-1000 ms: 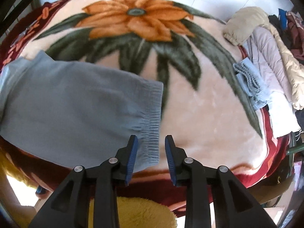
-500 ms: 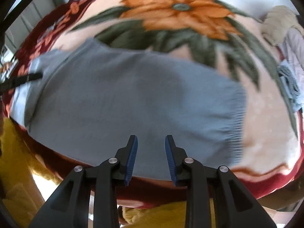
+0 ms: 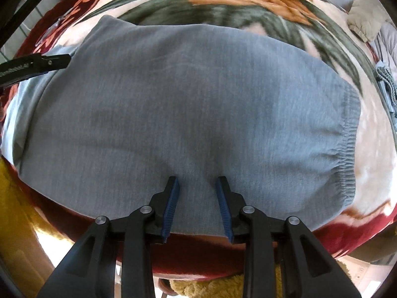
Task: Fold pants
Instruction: 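Smooth the folded pants with the right gripper while the left gripper grasps the fabric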
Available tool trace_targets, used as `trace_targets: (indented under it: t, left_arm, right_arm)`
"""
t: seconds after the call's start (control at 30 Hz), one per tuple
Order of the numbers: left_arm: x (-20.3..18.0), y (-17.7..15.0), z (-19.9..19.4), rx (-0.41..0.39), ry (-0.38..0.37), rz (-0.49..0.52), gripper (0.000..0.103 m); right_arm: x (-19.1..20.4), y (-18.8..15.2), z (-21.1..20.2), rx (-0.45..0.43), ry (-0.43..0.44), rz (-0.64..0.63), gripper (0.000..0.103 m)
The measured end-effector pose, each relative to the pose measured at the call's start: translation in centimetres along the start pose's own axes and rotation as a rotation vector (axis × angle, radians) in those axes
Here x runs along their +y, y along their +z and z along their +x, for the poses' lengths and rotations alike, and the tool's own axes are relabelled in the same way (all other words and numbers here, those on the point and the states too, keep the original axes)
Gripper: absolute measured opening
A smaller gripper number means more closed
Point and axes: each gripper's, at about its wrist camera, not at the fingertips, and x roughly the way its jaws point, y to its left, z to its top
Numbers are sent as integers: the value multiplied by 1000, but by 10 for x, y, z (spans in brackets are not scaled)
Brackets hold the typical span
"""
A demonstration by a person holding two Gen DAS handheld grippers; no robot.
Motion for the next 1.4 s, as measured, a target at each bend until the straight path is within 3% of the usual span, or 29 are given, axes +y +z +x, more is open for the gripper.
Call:
trace_targets:
  t: [0.07, 0.1, 0.13, 0.23, 0.3, 0.47, 0.63, 0.7, 0.77, 0.83, 0.87, 0.97, 1.1, 1.2, 1.3, 1.4]
  left_arm:
    - [2, -1, 2, -10, 8, -1, 50]
    - [5, -1, 2, -12, 14, -3, 27]
    - [8, -2, 1, -12, 10, -10, 14]
    - [31, -6, -15, -39, -64, -101, 4]
    - [47, -11, -35, -82, -62, -145, 3]
    - [92, -33, -76, -160, -47, -253, 3]
    - [107, -44, -81, -107, -83, -261, 3]
    - [100, -44, -76, -70, -69, -226, 4]
    - [93, -45, -74, -50, -73, -209, 12]
    - [85, -45, -73, -44, -88, -193, 31]
    - [79, -45, -73, -46, -93, -179, 35]
    - [61, -37, -71, -64, -115, -154, 37]
    - [41, -19, -53, -32, -163, -156, 43]
    - [22, -7, -36, -6, -125, -106, 52]
    - [9, -1, -17, 39, -96, -68, 53]
    - [-2, 3, 5, 72, -12, -27, 54]
  right_arm:
    - [1, -1, 0, -2, -4, -2, 33]
    - [2, -2, 0, -2, -7, -4, 33]
    - [3, -3, 0, -3, -9, -5, 33]
    - [3, -6, 0, -8, -10, -4, 33]
    - [6, -7, 0, -11, -8, -1, 33]
    - [5, -1, 1, -7, -13, -3, 33]
    - [5, 2, 0, 0, -24, 7, 33]
    - [10, 5, -6, 3, -30, 12, 33]
    - [12, 7, -12, 0, -3, 17, 33]
    - [13, 7, -18, -5, 49, 34, 33]
    - [16, 7, -22, -12, 72, 37, 33]
    - [26, 8, -32, -43, 73, 0, 33]
    - [32, 12, -33, -62, 52, -22, 33]
    - [34, 11, -30, -51, 69, -29, 33]
    - [32, 15, -25, -44, 90, -22, 33]
    - [31, 21, -17, -28, 115, -9, 33]
